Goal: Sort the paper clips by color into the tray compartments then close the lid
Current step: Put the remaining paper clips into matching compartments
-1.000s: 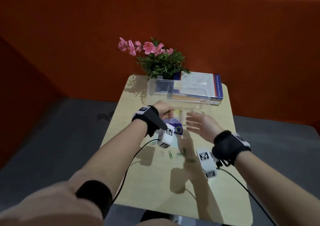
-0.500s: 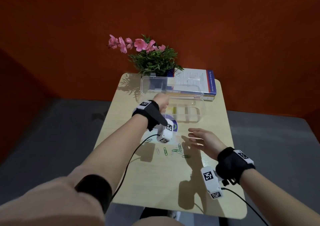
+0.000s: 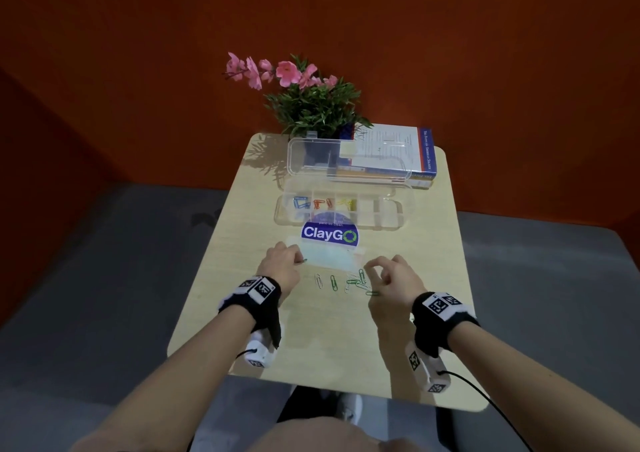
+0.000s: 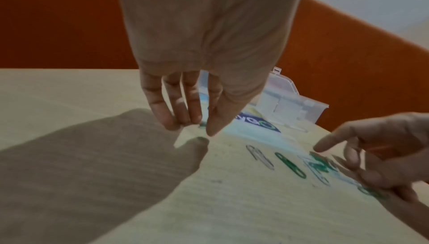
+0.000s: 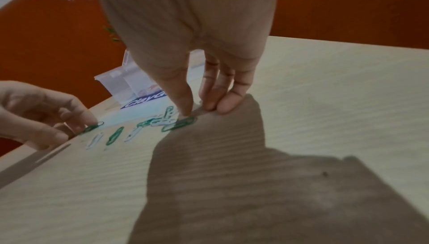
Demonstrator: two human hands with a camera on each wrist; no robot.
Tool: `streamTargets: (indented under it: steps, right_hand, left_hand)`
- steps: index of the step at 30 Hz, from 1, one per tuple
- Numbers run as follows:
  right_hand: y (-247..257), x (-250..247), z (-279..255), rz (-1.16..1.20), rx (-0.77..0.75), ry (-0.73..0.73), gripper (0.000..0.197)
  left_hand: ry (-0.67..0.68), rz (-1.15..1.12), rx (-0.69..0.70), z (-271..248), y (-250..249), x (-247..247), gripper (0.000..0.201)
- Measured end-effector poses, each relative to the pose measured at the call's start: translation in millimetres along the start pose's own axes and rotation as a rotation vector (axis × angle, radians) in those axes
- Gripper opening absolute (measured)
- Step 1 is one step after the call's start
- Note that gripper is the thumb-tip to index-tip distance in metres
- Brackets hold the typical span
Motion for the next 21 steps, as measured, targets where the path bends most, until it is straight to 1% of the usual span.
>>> streamTargets:
  steps: [4,7,9,12,15,17,19,20,21]
  right_hand:
    - [17.5,-1.3,2.2,-0.104,-0.050,0.006,0.018]
    - [20.2,-3.2,5.7,-0.156,-0.036,0.013,0.017]
    - [19.1,-1.1,7.9,-0.215,-0.028,0.055,0.022]
    - [21.2,1.8,7.8,-0.302,-0.037,0.084,0.026]
    - [22.5,3.2,5.6,-0.338,-0.048,0.080,0.031]
    - [23.2,-2.0,4.7,-0.271,-0.026,0.053,0.024]
    - [17.9,-11.3,6.0,-0.087,0.051,-0.008,0.012]
    - [14.2,-14.8,7.1,0.017,0.098,-0.034,0.010]
    - [9.9,-16.7,8.6,0.109,0.127,-0.050,0.013]
  left_hand:
    - [-0.065,0.057,0.057,-0.9,-4.5,5.3,0.037]
    - [-0.105,0.065,0.078,-0.3,-10.3,5.8,0.026]
    - [-0.138,0.065,0.086,0.9,-13.7,4.0,0.016]
    - [-0.149,0.088,0.091,3.9,-18.1,1.5,0.011]
    - [-0.134,0.141,0.114,6.7,-23.9,-0.3,0.014]
    - [-0.118,0.175,0.136,8.3,-26.5,0.1,0.016]
    - [-0.105,0.172,0.141,10.2,-26.4,0.0,0.016]
    - [-0.102,0.163,0.144,10.9,-26.0,-0.7,0.016]
    - [-0.101,0.152,0.150,11.4,-25.8,-1.7,0.015]
Point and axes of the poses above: each hand's wrist, its own z-axis towards the middle knuckle, its own x-axis out of the palm, y = z × x, the point moved 7 cm from there along z, towards the middle knuckle, and after that the axes turned 5 degrees about z, right-handed, at the moved point
